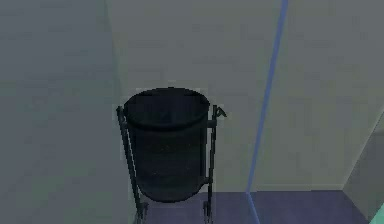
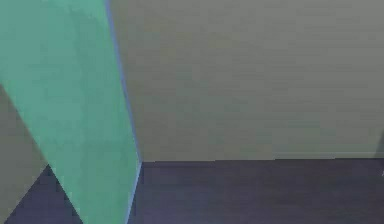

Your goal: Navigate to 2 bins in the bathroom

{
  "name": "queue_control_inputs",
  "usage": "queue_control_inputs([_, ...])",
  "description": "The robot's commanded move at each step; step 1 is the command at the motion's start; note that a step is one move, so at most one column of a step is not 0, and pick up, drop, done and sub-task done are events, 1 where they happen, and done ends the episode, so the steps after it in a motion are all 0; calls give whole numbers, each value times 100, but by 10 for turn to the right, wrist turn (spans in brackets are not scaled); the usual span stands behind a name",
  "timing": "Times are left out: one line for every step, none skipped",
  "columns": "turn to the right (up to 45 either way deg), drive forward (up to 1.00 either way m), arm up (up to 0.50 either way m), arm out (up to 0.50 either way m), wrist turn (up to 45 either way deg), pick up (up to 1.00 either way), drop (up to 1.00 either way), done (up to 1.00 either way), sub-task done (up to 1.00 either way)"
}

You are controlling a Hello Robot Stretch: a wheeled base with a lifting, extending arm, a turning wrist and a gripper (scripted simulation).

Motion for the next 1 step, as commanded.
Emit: queue_control_inputs([0,0,0,0,0,0,0,100,0])
